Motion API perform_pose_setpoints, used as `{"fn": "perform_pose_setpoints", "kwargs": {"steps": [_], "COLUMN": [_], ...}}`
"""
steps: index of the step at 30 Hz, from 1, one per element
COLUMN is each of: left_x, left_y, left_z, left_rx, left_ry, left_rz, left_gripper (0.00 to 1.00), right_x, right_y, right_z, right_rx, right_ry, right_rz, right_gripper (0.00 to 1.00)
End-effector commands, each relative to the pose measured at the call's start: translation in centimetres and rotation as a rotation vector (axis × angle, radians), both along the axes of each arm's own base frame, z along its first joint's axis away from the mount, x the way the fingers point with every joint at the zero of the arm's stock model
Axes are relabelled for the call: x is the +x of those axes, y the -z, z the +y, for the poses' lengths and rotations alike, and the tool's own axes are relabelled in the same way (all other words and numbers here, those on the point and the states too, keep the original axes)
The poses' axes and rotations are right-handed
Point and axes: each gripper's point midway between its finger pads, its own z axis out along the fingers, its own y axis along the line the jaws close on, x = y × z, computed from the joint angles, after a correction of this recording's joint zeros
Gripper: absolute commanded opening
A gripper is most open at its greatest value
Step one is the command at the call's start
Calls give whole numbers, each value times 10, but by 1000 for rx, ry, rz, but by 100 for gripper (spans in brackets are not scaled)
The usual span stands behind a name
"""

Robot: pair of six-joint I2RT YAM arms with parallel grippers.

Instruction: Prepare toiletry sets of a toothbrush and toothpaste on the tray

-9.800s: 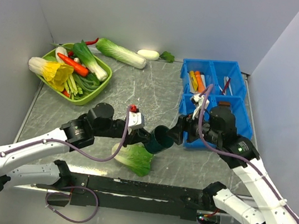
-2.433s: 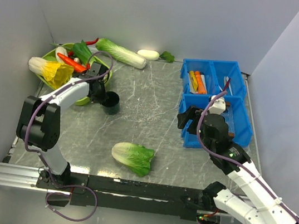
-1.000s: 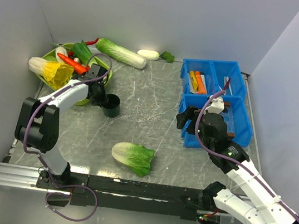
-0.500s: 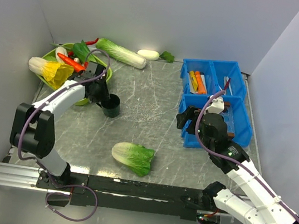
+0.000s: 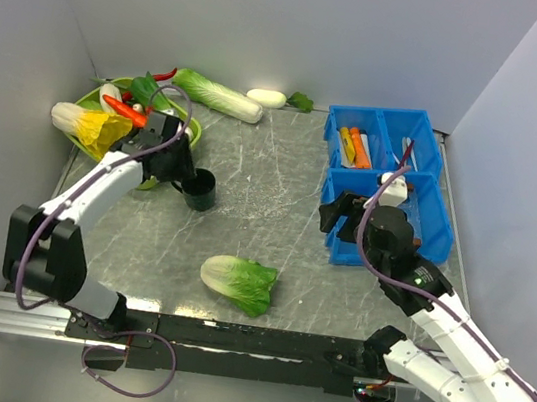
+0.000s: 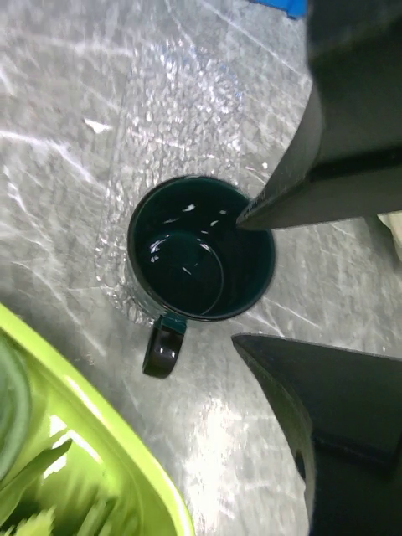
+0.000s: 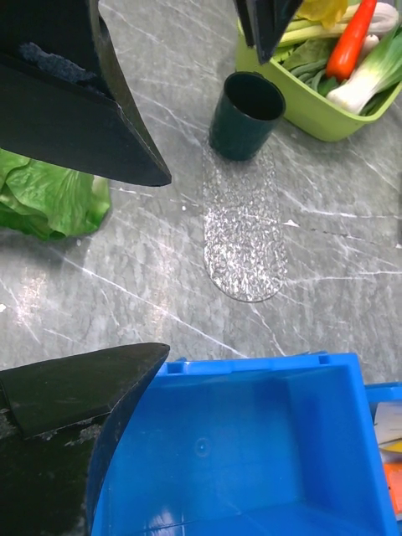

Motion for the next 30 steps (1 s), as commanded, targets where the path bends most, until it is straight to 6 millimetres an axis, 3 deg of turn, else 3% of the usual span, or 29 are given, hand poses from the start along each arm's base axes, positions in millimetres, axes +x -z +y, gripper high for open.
{"fn": "perform_pose_setpoints", "kwargs": {"steps": [1,5,9,12,15,16,18,22,24,26,30], "left_x": [3,-1,-1,-1,11,19,26,22,17,11,5], "left_y": [-55,-103,-138,-155,-175,-180,-185,-183,-175,-176,-178], "left_z": [9,16,14,6,0,-1,-1,-11,-9,-5,-1], "left_rx": [28,60,77,63,69,75,88,38,33,23,44], "left_ry": [15,41,103,162,197,198,205,234,228,198,193], "left_rz": [-184,-342,-478,-555,-645,-670,-699,-736,-743,-755,-758], "left_gripper": [61,81,99,96,97,96,97,97,97,97,97], "right_x": [-3,-9,-14,-14,-6,3,18,49,52,53,59], "right_y": [-6,-7,-7,-14,-21,-15,-13,18,25,33,48], "right_z": [-16,-39,-68,-86,-91,-100,-97,-125,-137,-161,-189], "right_rx": [-31,-104,-173,-180,-171,-182,-169,-161,-177,-188,-153], "right_ry": [44,101,182,227,224,254,218,247,270,336,393], "right_rz": [-28,-44,-59,-73,-105,-88,-88,71,103,128,198], "right_gripper": [83,83,83,80,78,78,77,76,76,76,74]}}
